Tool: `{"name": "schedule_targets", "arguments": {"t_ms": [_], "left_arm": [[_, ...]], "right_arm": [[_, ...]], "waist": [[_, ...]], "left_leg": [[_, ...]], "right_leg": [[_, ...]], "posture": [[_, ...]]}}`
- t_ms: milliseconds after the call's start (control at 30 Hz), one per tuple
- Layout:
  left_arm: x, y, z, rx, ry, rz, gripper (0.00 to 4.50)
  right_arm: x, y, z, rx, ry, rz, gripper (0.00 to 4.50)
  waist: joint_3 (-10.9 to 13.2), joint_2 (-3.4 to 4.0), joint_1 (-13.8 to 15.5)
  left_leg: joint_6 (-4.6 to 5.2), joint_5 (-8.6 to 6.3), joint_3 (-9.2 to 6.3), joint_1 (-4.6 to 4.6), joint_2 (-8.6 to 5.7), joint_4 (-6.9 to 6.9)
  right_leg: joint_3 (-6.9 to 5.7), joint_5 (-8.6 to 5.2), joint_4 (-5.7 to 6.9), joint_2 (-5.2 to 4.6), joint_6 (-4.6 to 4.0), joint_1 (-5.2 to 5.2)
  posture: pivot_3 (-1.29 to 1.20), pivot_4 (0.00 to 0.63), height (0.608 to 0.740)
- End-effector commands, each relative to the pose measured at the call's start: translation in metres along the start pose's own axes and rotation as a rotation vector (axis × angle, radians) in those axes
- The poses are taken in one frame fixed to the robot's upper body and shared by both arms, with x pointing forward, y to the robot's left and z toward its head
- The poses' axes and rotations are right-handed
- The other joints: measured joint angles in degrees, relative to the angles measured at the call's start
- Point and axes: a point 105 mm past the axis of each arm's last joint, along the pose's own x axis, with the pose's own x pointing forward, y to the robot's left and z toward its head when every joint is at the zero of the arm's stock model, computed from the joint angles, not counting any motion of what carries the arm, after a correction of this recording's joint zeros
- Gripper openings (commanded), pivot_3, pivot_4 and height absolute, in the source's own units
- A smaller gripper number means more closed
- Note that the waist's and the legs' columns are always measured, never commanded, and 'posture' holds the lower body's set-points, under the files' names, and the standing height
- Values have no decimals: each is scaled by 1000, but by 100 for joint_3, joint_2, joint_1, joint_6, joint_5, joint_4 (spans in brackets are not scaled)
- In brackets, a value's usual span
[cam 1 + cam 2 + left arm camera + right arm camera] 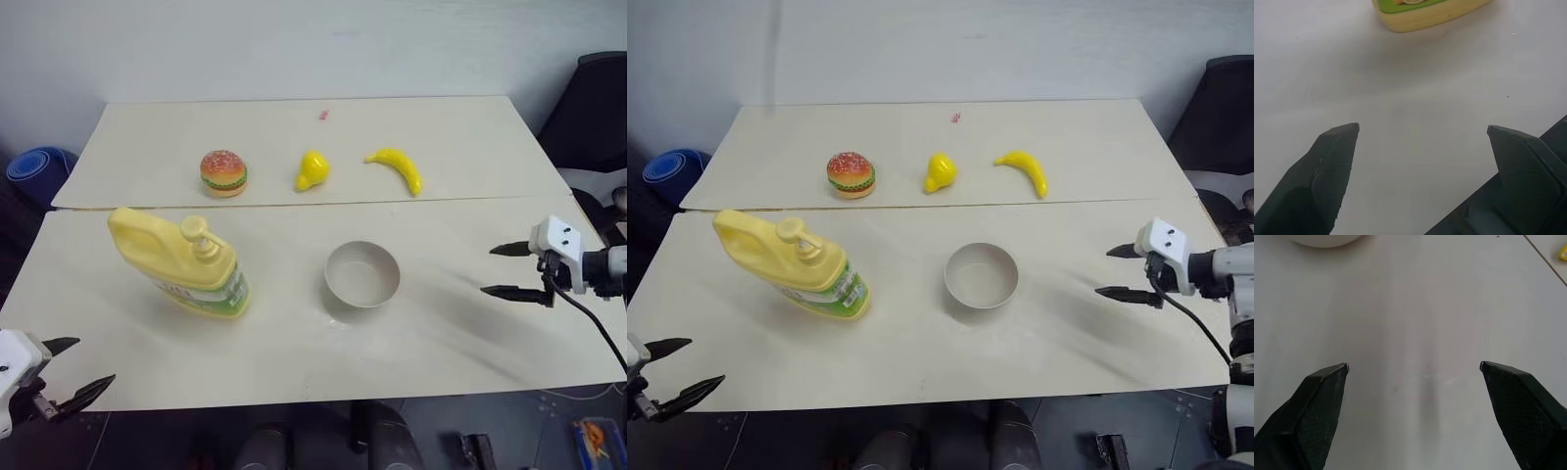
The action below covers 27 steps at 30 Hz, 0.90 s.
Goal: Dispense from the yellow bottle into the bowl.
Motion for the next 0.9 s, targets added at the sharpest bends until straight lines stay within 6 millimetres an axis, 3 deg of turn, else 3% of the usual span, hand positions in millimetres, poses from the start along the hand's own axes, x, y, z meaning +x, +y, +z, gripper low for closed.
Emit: {"name": "schedule_targets", "arguments": {"t_ms": [33,233,367,467,667,767,800,900], "left_arm": [[-5,1,6,3,-32,12,4500],[-3,0,10,-17,-51,23,4500],[-4,0,25,-67,-112,14,4500],[-10,-3,49,-105,-181,-47,4500],[-18,-21,108,-21,-260,-265,4500],[-29,-39,141,78,-252,-443,4500],[-34,-47,148,67,-224,-525,4500],[-35,-68,175,243,-210,-633,4500]], "right_arm": [[-4,-2,7,-32,-28,-3,4479],[-1,-1,10,-32,-38,1,4479],[0,-2,18,-23,-63,4,4479],[-2,0,40,22,-127,44,4479],[6,31,83,-75,-208,205,4479],[25,56,112,-185,-264,267,4479],[30,64,117,-205,-268,288,4479],[50,89,129,-254,-310,378,4479]], "waist": [[0,0,-12],[0,0,-36],[0,0,-51],[0,0,-81],[1,2,-86],[2,2,-95],[1,1,-98],[2,2,-108]], "left_leg": [[0,0,9,1,0,0],[0,0,41,2,9,2],[0,0,44,3,15,7],[0,0,43,3,20,13],[-3,1,4,5,20,20],[-6,0,4,4,18,18],[-13,-1,3,3,9,20],[-20,-2,6,9,2,16]], "right_leg": [[1,0,0,1,0,0],[4,1,3,2,-2,0],[9,4,5,1,-3,0],[12,6,10,2,-5,0],[19,11,16,2,-8,-1],[22,12,16,5,-8,-8],[18,11,18,14,-9,-8],[22,11,19,21,-12,-8]], "posture": [[0,150,740],[0,150,740],[0,150,740],[0,150,740],[0,150,740],[0,150,740],[0,150,740],[0,150,740]]}}
